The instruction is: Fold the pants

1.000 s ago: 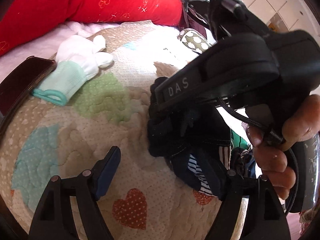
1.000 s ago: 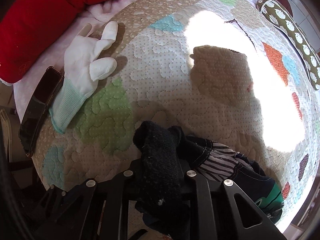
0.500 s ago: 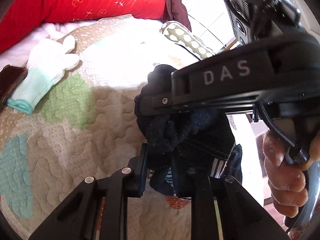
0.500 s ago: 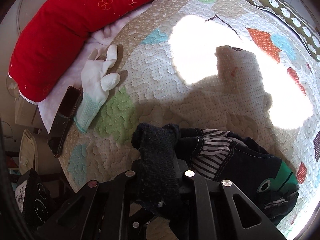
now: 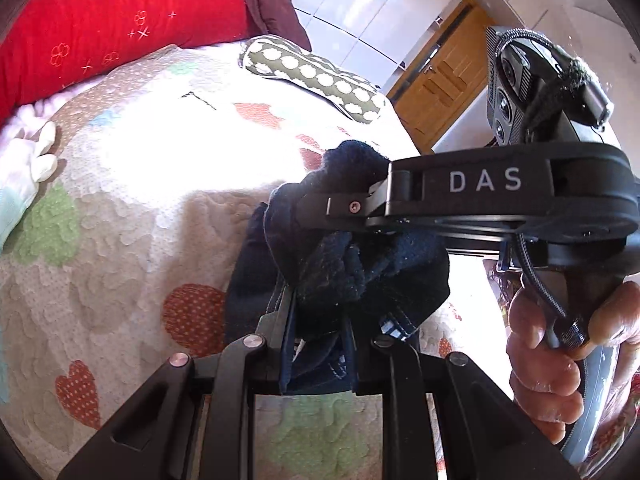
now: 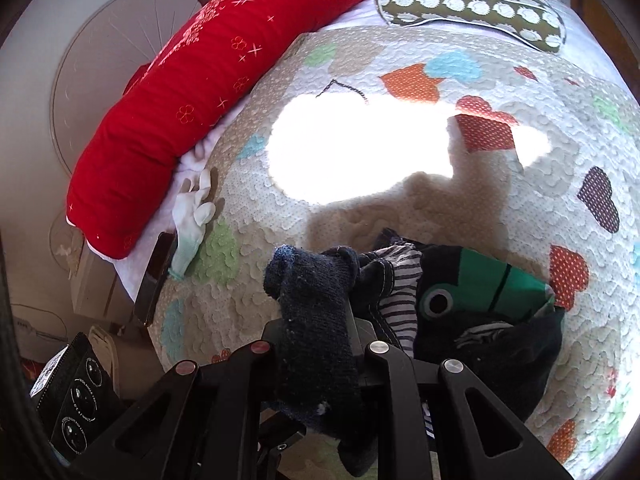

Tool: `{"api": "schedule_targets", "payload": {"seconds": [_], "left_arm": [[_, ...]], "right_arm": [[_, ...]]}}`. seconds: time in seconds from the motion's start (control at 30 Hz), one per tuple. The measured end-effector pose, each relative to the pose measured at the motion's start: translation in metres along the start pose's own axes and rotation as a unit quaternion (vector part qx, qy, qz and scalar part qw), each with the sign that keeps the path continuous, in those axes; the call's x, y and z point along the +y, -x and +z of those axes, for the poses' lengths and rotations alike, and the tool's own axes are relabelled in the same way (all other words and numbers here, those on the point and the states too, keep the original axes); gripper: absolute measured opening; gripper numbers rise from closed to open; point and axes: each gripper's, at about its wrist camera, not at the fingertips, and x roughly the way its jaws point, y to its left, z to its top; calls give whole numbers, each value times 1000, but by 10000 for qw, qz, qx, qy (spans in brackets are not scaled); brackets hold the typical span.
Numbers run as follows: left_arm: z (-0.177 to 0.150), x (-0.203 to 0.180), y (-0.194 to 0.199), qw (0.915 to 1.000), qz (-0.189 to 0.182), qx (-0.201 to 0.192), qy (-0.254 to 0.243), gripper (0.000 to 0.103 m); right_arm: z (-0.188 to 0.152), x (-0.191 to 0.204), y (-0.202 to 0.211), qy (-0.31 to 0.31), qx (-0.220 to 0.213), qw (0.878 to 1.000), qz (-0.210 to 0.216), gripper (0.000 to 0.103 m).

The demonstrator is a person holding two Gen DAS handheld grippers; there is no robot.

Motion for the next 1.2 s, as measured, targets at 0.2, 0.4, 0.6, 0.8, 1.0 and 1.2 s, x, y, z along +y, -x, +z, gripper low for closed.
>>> {"api": "schedule_targets", "payload": {"seconds": [0.2,0.4,0.6,0.8,1.0,1.2], "left_arm": [[-6,-35,-34,9992,51,217,-336,20],[-29,-64,-32,9961,217,368,-777,21],[-40,-60,6,9935,159,334,-1077,45],[-28,-29,17,9937,758,167,-811,46],[-24,-2,-4,9935,1014,450,-240,47],[-32,4,-3,9916,1127,572,-263,47]], "right_arm": [[-21,-54,23,-537,-367,9978,147,17],[-33,-97,25,-814,-612,9947,111,17],[-49,-137,33,-1205,-989,9876,-168,45],[-69,-155,72,-1335,-1504,9773,-661,41],[-72,-128,69,-1125,-1622,9784,609,20],[-95,-134,16,-1357,-1035,9851,-234,19]]}}
